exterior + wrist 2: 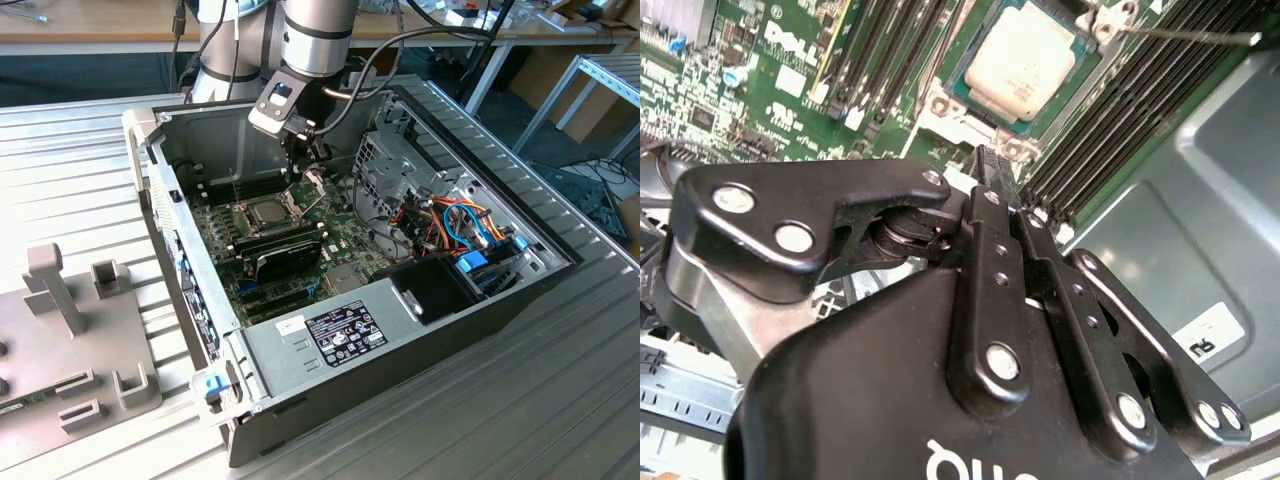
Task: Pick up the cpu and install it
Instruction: 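Close the cpu cover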
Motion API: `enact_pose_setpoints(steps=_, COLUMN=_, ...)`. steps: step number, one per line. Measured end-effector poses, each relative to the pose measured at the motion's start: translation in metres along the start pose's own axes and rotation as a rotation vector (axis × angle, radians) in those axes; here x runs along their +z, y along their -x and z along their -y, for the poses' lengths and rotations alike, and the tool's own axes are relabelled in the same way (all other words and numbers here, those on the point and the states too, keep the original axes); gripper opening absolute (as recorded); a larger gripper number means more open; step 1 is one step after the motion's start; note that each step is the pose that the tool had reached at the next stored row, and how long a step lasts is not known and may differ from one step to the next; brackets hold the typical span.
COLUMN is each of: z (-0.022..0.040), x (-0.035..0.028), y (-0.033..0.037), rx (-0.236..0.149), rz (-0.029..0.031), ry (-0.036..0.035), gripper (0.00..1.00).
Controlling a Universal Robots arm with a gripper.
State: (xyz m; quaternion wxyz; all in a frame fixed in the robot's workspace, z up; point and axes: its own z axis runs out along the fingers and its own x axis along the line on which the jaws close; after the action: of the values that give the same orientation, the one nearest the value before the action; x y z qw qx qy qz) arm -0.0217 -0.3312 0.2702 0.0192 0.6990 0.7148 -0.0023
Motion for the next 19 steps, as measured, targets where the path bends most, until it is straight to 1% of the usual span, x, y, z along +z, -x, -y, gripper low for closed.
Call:
enact_pose_setpoints(steps=8, z=-0.0169, x=0.0005, y=0.0004, rx=0.000, rz=0.0000, ry=0.0000, gripper=0.11)
enact_pose_setpoints(steps=16, z=-0.0275, x=0.0008, y=0.0006, rx=0.000, rz=0.0001, ry=-0.0001, gripper=0.11)
enact_pose_setpoints(steps=19, z=-0.0348, x=0.0011, y=0.0007, rx=0.000, rz=0.0000, ry=0.0000, gripper=0.11)
